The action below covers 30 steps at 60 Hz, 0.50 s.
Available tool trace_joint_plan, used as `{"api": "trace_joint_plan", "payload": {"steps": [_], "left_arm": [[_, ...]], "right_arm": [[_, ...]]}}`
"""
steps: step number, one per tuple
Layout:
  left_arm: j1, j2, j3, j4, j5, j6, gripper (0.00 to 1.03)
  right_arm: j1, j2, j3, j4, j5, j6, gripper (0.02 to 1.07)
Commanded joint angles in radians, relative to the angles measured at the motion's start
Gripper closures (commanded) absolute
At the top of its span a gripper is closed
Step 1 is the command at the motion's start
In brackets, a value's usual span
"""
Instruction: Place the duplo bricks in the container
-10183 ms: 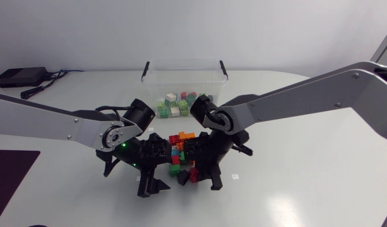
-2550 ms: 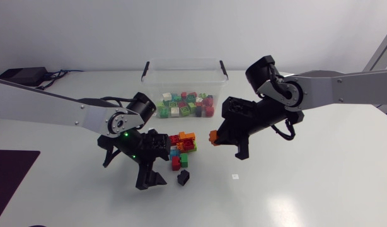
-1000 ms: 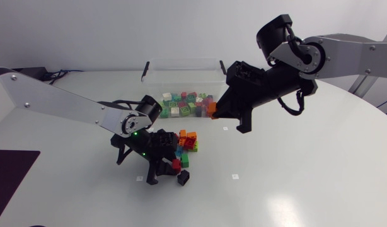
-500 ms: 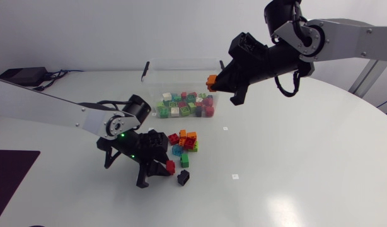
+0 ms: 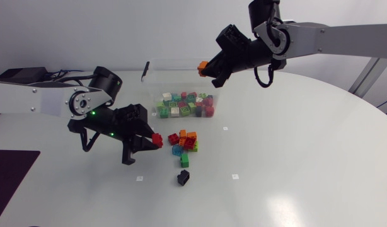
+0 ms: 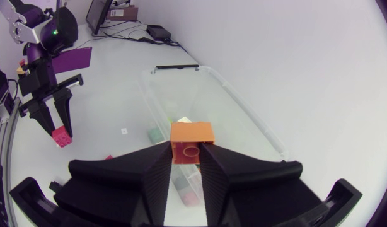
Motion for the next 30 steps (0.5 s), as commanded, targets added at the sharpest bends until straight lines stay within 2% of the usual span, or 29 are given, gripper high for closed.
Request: {"api": "trace_joint_plan", "payload": {"steps": [1,10,30], "left_arm": [[0.017,-0.017,0.055,-0.005,0.022,-0.041,0.73],[0.037,-0.017,0.115,0.003,0.042,-0.094,0.73],[0.078,-0.005,0.212,0.099,0.047,-0.248,0.73]], "right_arm": [[0.011,0.063,0.045,0.025,0.013,0.039,0.9],[0.015,0.132,0.128,0.03,0.052,0.055,0.89],[0.017,0.276,0.311,0.013,0.103,0.076,0.89]]}}
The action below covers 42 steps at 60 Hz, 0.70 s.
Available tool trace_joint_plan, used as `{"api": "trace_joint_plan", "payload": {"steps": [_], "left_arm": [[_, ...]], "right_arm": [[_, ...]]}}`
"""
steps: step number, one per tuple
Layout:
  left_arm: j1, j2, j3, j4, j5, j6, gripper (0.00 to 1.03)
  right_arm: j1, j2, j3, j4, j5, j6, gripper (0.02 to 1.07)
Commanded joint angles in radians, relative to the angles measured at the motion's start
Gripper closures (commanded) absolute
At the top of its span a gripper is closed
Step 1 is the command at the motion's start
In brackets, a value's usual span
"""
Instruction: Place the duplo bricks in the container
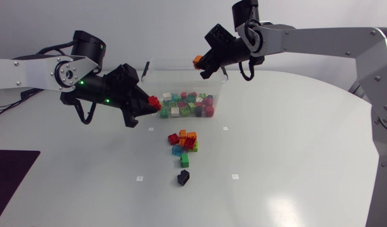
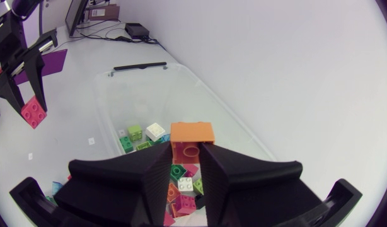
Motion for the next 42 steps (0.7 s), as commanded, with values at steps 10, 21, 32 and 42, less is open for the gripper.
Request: {"api": "trace_joint_plan", "payload": {"steps": [10,21,32,42], "left_arm": [[0.007,0.017,0.093,0.062,0.012,-0.117,0.72],[0.001,0.078,0.182,0.069,0.01,-0.166,0.72],[-0.008,0.143,0.261,0.098,0.007,-0.218,0.72],[-0.012,0.204,0.32,0.132,-0.004,-0.259,0.72]], "right_arm": [[-0.003,0.076,0.065,0.002,0.022,0.032,0.47],[-0.016,0.039,0.037,0.003,0.024,0.04,0.1],[-0.032,-0.062,-0.068,0.023,0.018,0.038,0.1],[-0.038,-0.19,-0.256,0.086,0.015,0.018,0.09]]}}
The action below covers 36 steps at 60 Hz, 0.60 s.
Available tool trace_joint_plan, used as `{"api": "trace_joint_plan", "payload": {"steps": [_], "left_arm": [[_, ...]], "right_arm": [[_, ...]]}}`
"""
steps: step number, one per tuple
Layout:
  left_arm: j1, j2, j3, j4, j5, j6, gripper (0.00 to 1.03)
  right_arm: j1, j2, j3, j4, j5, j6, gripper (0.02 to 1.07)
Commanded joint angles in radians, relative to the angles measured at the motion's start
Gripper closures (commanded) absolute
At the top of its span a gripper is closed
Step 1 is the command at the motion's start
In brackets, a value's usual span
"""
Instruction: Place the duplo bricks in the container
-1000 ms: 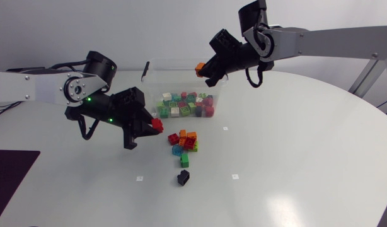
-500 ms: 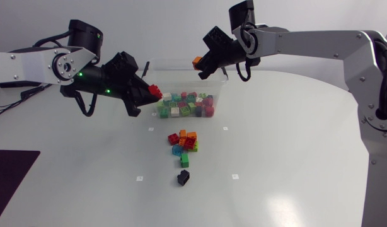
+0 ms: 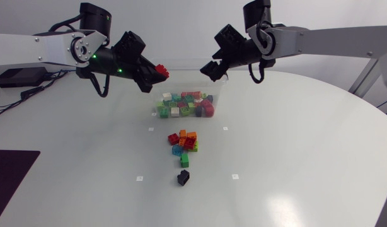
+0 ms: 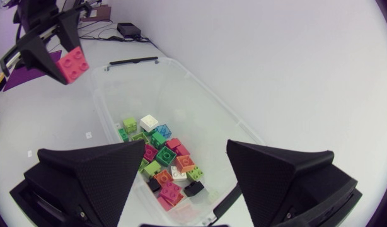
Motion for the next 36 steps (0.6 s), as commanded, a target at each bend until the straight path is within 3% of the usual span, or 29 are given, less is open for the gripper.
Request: {"api": "trace_joint_plan", "payload": {"steps": [1,21,36], "left_arm": [[-0.008,0.045,0.053,0.027,-0.006,-0.047,0.72],[-0.017,0.176,0.212,0.028,-0.035,-0.096,0.72],[-0.022,0.247,0.297,0.019,-0.052,-0.12,0.7]], "right_arm": [[-0.006,-0.089,-0.114,0.032,-0.008,0.001,0.09],[-0.009,-0.316,-0.438,0.077,-0.05,-0.054,0.1],[0.011,-0.364,-0.582,0.074,-0.075,-0.111,0.1]]}}
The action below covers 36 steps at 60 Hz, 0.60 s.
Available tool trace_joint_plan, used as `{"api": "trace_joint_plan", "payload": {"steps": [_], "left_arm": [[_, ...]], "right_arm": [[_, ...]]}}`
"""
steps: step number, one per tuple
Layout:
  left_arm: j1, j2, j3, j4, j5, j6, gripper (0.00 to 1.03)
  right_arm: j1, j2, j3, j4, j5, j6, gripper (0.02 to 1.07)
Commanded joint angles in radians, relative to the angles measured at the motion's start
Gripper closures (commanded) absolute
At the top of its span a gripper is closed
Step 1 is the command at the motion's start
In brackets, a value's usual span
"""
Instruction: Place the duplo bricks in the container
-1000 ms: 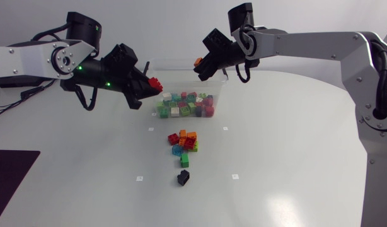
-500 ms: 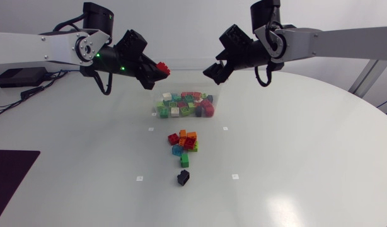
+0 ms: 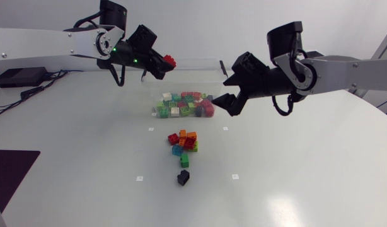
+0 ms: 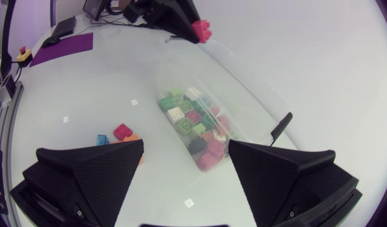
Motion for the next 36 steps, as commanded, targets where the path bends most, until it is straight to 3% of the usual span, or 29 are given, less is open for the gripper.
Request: {"api": "trace_joint_plan", "payload": {"steps": [1,9,18,25,30,36], "left_arm": [[-0.004,0.046,0.054,-0.003,-0.003,-0.027,0.7],[-0.003,0.076,0.089,-0.012,-0.008,-0.03,0.67],[-0.003,0.108,0.143,-0.041,-0.023,-0.029,0.41],[-0.004,0.125,0.186,-0.069,-0.037,-0.027,0.15],[-0.006,0.128,0.204,-0.08,-0.049,-0.024,0.06],[-0.004,0.126,0.226,-0.106,-0.051,-0.023,0.05]], "right_arm": [[0.013,-0.016,-0.064,0.003,-0.015,-0.04,0.1],[0.054,-0.007,-0.113,0.002,-0.015,-0.056,0.1],[0.093,0.038,-0.133,-0.006,-0.009,-0.069,0.1],[0.119,0.093,-0.124,-0.006,-0.007,-0.074,0.1],[0.134,0.133,-0.105,-0.012,-0.004,-0.074,0.1],[0.149,0.167,-0.079,-0.037,-0.004,-0.074,0.1]]}}
